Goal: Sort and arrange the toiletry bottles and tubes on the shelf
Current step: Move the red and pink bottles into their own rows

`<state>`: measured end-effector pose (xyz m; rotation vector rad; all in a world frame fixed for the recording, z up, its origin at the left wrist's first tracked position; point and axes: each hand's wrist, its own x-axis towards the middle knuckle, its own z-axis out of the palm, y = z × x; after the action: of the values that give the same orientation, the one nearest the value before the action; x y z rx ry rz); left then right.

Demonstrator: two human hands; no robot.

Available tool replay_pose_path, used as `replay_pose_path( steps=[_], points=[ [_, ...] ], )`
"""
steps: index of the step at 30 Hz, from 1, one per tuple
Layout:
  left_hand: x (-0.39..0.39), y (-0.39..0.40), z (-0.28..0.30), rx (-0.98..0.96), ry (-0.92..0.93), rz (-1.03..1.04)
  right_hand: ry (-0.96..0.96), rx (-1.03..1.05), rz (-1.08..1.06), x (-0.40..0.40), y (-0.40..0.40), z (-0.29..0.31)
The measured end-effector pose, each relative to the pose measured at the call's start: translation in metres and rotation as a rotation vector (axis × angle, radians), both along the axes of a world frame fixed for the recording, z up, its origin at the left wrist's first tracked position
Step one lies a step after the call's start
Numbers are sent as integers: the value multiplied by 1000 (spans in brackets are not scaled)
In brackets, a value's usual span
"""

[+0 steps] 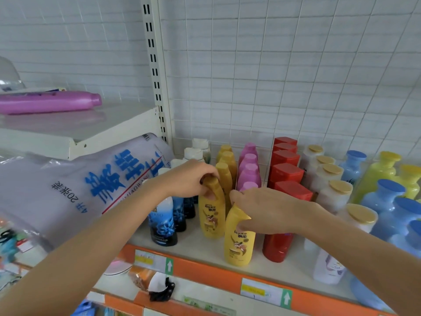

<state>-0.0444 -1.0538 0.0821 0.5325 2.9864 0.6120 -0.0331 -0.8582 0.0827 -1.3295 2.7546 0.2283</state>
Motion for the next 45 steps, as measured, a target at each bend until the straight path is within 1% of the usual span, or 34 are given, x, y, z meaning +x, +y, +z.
replay_pose_path(
  steps=[3, 8, 9, 12, 16, 19, 22, 27, 30, 34, 37, 42, 45],
  points=[
    [-9, 8, 0, -67, 29, -14, -21, -52, -13, 2, 0, 0],
    [-15, 7, 2, -140, 6, -33, -60, -156, -12, 5, -5, -1],
    [-14, 3, 4, -119, -8, -23, -61, -185, -8, 5, -8, 0],
    [-9, -10, 12, 27, -16, 25, -70, -239, 20, 6, -22, 1],
    [6, -25, 20, 120, 110, 81, -70, -215, 48, 5, -46, -5],
    [17, -32, 20, 138, 167, 95, -75, -211, 60, 3, -55, -8],
    [22, -33, 20, 144, 176, 83, -63, -203, 63, 1, -56, -7],
    [16, -16, 25, 131, 220, 24, -17, -234, 0, 6, -45, -3],
    [10, 6, 33, 80, 245, -65, 62, -272, -40, 16, -23, 8],
    [1, 49, 46, 18, 293, -200, 259, -259, -69, 33, 26, 22],
    [-5, 86, 54, 39, 323, -306, 351, -234, -189, 44, 72, 32],
    [-6, 149, 52, 103, 363, -436, 349, -212, -394, 65, 152, 43],
    [-6, 192, 45, 77, 355, -502, 324, -245, -506, 82, 200, 43]
  ],
)
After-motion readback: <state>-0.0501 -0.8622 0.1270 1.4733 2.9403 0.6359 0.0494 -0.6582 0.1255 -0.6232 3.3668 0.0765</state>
